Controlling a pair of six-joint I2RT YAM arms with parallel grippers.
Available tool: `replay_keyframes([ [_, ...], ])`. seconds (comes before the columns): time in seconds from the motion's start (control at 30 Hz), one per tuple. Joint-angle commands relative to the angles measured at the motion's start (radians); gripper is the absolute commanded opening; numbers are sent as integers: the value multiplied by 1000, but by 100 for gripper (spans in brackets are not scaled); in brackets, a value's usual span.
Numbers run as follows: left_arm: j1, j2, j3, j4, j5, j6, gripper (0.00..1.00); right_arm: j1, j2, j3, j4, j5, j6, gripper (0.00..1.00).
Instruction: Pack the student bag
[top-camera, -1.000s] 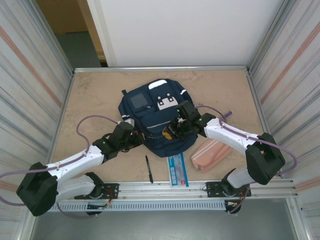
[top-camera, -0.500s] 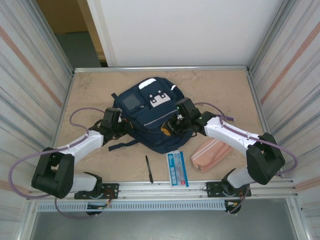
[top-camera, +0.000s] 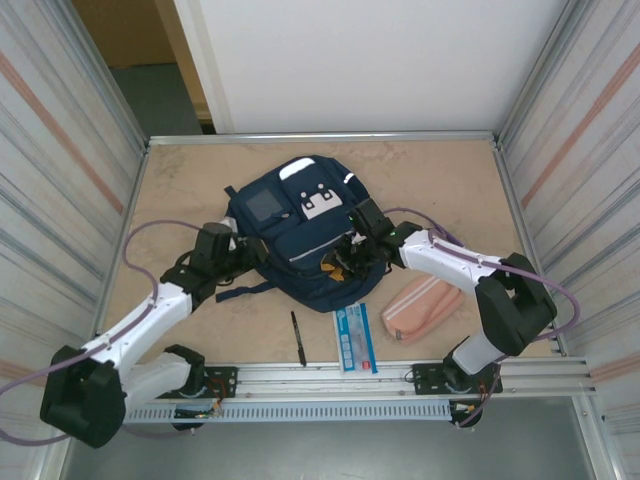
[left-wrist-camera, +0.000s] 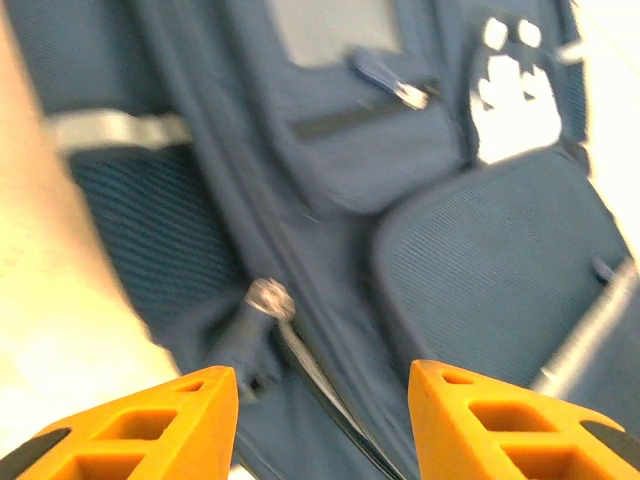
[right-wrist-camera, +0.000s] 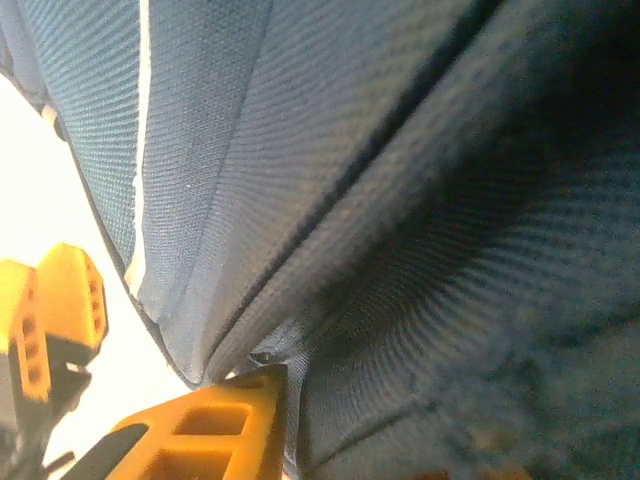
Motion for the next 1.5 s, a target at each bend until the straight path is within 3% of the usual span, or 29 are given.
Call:
replay_keyframes([
  [0.0,-90,-31,-8,-75,-19,-81,50,-7,-35,-32,-2,-38,-44,33],
  [0.1,-180,-13,-6,-69,-77,-140,55,-20,-95,-42,-48,-21,-64,42],
  [0.27,-243,85,34,-1,-85,-170,59,-68,-192,-51,-155,32,-133,47],
  [0.47,-255,206,112,28,-90,-167,59,-137,-299,-103,-229,97,-192,50],
  [0.7,-267,305,152,109,-79,-174,52,-168,-370,-142,-328,240,-252,57],
  [0.83,-267,352,188,122,-99,-150,40,-221,-438,-196,-407,355,-235,76],
  [0.97,-265,406,266,106,-107,-73,8,-319,-540,-270,-475,439,-226,90],
  [1.03,-261,410,291,106,-108,-65,0,-369,-592,-298,-512,445,-224,95],
  [1.2,-227,385,330,109,-97,-59,0,-420,-657,-362,-635,510,-175,99],
  [1.4,-152,306,276,163,-43,-131,0,-456,-654,-483,-575,412,-156,100],
  [1.47,-148,273,260,164,-57,-138,0,-456,-649,-521,-532,399,-113,93],
])
